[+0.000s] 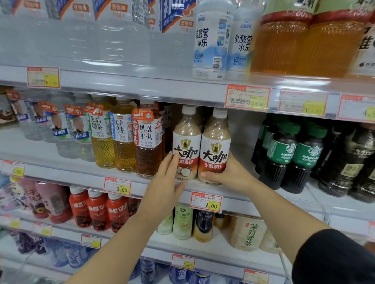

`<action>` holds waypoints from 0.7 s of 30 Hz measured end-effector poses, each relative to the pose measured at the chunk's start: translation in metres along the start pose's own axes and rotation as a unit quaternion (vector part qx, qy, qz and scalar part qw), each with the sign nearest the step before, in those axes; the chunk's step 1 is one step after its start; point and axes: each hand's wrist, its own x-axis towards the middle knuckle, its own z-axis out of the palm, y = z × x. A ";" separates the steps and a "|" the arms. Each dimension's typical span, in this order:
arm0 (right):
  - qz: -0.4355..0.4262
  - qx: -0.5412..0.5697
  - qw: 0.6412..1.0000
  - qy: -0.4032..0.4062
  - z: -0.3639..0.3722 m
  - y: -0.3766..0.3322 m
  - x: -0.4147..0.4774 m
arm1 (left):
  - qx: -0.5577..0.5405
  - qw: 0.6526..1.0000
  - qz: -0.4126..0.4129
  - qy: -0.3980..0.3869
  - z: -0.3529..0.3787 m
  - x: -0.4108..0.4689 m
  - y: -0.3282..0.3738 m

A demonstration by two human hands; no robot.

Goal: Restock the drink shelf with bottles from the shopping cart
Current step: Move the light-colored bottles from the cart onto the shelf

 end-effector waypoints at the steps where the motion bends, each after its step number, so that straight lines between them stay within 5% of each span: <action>1: 0.008 -0.002 1.000 -0.001 -0.001 -0.003 -0.002 | 0.004 1.000 0.002 -0.001 0.000 0.000 0.000; 5: 0.048 -0.123 0.985 0.108 0.004 -0.020 -0.031 | -0.007 1.000 0.010 0.004 -0.005 -0.006 0.004; 7: -0.029 -0.165 0.962 0.215 0.022 -0.028 -0.065 | -0.025 0.999 0.034 0.031 -0.009 -0.018 0.003; 9: -0.130 -0.146 0.953 0.232 0.059 -0.030 -0.099 | -0.042 0.995 0.056 0.067 -0.011 -0.043 -0.007; 12: -0.169 -0.163 0.968 0.089 0.137 -0.002 -0.131 | -0.039 0.997 0.012 0.063 -0.003 -0.107 -0.048; 16: -0.078 -0.168 0.976 -0.113 0.235 0.045 -0.153 | -0.016 0.986 -0.166 0.006 0.011 -0.221 -0.127; 21: 0.009 -0.211 0.926 -0.312 0.342 0.110 -0.169 | 0.019 0.928 -0.366 -0.067 0.023 -0.366 -0.188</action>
